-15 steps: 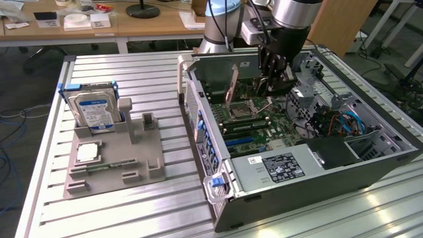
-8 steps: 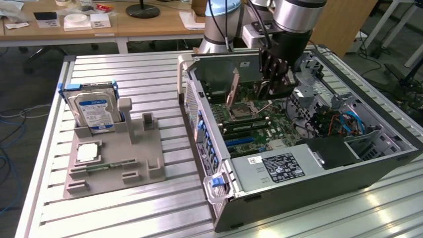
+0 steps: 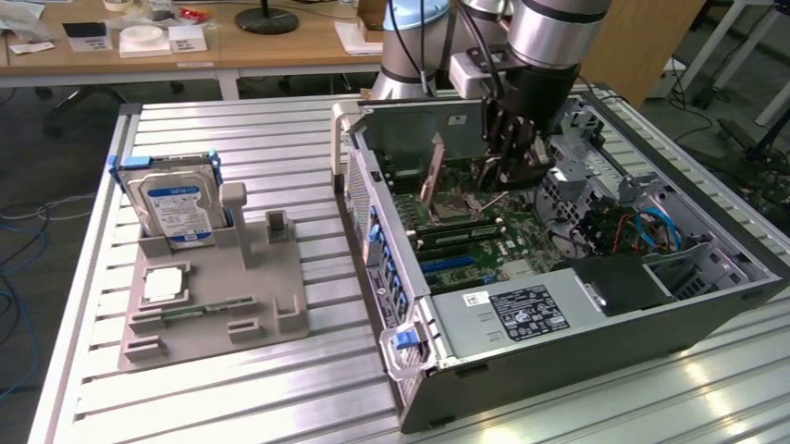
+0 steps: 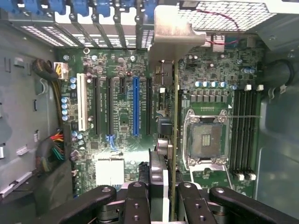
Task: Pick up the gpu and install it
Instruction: 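Insert the gpu into the slot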
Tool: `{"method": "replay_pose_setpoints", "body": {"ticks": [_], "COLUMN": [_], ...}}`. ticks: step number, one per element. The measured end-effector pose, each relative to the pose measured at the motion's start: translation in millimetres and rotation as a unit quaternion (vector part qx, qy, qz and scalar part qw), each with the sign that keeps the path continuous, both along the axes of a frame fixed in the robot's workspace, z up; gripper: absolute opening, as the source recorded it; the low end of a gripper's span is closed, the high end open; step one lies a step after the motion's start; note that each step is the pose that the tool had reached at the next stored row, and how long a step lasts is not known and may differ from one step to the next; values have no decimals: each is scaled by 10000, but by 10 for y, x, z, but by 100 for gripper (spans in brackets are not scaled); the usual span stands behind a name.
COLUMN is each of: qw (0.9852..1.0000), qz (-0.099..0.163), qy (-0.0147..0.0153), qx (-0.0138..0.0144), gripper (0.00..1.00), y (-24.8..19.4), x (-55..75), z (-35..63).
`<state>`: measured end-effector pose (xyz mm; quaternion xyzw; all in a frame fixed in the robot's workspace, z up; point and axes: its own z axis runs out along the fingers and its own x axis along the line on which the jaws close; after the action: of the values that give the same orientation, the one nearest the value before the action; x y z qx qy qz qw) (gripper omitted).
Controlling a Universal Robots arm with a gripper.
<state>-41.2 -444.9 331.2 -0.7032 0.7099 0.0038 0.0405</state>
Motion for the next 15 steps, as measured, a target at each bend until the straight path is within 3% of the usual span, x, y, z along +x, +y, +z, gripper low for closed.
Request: {"method": "replay_pose_setpoints", "body": {"ticks": [2,10,15], "qw": [10000,10000,10000], "qz": [0,0,0], "qy": [0,0,2], "qx": [1,0,1], "gripper": [28,28,28], "y": [-25,-32,-69], "x": [0,-39,-39], "z": [-9,-49,-81]}}
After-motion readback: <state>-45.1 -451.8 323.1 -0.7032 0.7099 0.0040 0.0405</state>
